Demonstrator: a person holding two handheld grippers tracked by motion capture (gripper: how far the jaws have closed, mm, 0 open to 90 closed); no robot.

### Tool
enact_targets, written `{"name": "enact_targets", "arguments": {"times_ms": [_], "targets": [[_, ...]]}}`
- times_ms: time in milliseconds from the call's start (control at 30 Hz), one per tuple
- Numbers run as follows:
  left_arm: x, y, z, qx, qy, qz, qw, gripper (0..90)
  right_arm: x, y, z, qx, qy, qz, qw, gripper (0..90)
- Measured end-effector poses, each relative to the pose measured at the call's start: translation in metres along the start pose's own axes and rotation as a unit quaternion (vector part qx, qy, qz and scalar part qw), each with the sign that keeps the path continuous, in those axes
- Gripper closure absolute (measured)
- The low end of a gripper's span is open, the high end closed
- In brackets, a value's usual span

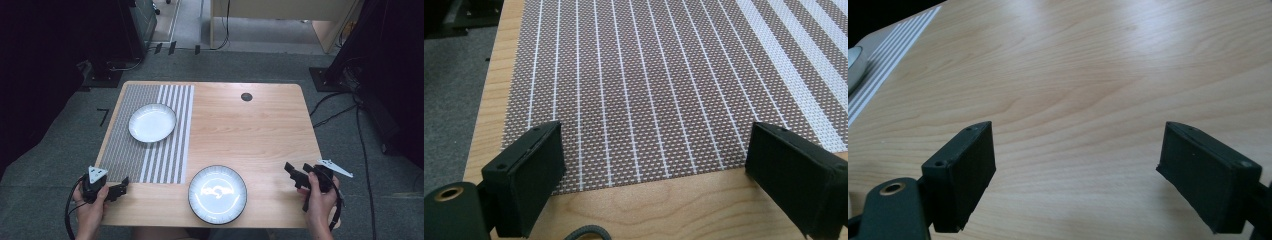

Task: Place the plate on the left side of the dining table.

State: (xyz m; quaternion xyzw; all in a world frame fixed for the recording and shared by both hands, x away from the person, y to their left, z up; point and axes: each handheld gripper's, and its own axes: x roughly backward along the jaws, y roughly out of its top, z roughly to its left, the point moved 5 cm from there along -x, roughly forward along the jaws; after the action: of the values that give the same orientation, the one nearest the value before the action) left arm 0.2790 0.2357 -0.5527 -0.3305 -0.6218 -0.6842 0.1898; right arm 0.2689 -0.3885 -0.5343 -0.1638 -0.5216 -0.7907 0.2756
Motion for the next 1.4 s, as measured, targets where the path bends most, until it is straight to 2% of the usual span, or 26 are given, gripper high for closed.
{"name": "enact_targets", "arguments": {"times_ms": [333, 400, 633, 733, 767, 800, 900, 1133, 1167, 1200, 1233, 1300, 1400], "targets": [[0.0, 0.0, 0.0, 0.0, 0.0, 0.0, 1.0, 8.4, 0.021, -0.009, -0.028, -0.008, -0.033, -0.005, 0.9994, 14.9], [0.0, 0.0, 0.0, 0.0, 0.0, 0.0, 1.0, 8.4, 0.023, -0.01, -0.03, -0.01, -0.036, -0.005, 0.9993, 14.9], [0.0, 0.0, 0.0, 0.0, 0.0, 0.0, 1.0, 8.4, 0.034, -0.021, -0.042, 0.015, -0.073, 0.008, 0.9972, 14.8], [0.0, 0.0, 0.0, 0.0, 0.0, 0.0, 1.0, 8.4, 0.033, -0.025, -0.043, 0.022, -0.079, 0.015, 0.9965, 14.7], [0.0, 0.0, 0.0, 0.0, 0.0, 0.0, 1.0, 8.4, 0.032, -0.028, -0.042, 0.038, -0.094, 0.019, 0.9947, 14.9], [0.0, 0.0, 0.0, 0.0, 0.0, 0.0, 1.0, 8.4, 0.032, -0.028, -0.042, 0.038, -0.094, 0.019, 0.9947, 14.9], [0.0, 0.0, 0.0, 0.0, 0.0, 0.0, 1.0, 8.4, 0.03, -0.031, -0.038, 0.059, -0.111, 0.025, 0.9918, 14.7], [0.0, 0.0, 0.0, 0.0, 0.0, 0.0, 1.0, 8.4, 0.028, -0.033, -0.034, 0.08, -0.127, 0.027, 0.9884, 14.3], [0.0, 0.0, 0.0, 0.0, 0.0, 0.0, 1.0, 8.4, 0.027, -0.035, -0.032, 0.09, -0.134, 0.032, 0.9863, 14.1], [0.0, 0.0, 0.0, 0.0, 0.0, 0.0, 1.0, 8.4, 0.027, -0.035, -0.032, 0.09, -0.134, 0.032, 0.9863, 14.1], [0.0, 0.0, 0.0, 0.0, 0.0, 0.0, 1.0, 8.4, 0.026, -0.036, -0.03, 0.105, -0.144, 0.038, 0.9833, 13.7], [0.0, 0.0, 0.0, 0.0, 0.0, 0.0, 1.0, 8.4, 0.025, -0.037, -0.028, 0.118, -0.155, 0.044, 0.9799, 13.4], [0.0, 0.0, 0.0, 0.0, 0.0, 0.0, 1.0, 8.4, 0.025, -0.038, -0.027, 0.117, -0.157, 0.044, 0.9796, 13.3]]}}
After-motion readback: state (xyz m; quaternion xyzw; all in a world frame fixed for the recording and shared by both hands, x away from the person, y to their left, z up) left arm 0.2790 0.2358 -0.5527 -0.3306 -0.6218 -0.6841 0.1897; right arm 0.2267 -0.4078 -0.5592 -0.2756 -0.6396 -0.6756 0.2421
